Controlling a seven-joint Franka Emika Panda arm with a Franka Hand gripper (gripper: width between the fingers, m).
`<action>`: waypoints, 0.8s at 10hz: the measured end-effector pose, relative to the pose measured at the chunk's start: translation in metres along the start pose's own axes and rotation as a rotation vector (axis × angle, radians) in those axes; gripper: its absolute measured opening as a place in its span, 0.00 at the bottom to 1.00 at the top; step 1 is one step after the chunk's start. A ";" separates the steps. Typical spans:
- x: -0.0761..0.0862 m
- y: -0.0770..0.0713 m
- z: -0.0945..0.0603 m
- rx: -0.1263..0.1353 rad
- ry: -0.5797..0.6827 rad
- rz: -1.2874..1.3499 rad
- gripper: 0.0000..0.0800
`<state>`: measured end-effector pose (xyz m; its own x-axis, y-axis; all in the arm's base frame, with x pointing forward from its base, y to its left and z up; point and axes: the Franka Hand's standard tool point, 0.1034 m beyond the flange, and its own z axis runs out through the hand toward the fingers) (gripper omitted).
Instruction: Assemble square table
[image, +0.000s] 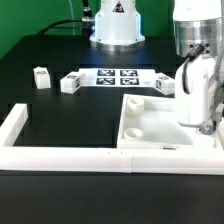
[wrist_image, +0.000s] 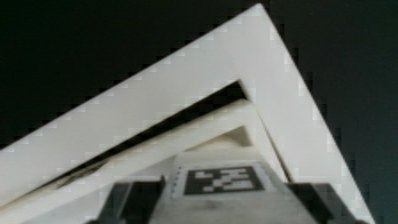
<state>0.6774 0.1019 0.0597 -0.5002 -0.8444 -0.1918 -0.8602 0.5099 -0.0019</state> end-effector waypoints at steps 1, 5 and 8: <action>0.000 0.000 0.000 0.000 0.000 -0.036 0.40; -0.001 0.000 -0.001 0.002 -0.002 -0.049 0.75; -0.014 0.002 -0.058 0.030 -0.055 -0.098 0.81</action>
Offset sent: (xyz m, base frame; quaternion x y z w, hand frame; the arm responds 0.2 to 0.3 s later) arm 0.0000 0.0000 0.0000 0.0000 0.0000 0.0000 1.0000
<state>0.6770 0.1047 0.1194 -0.4067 -0.8806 -0.2432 -0.9010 0.4307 -0.0528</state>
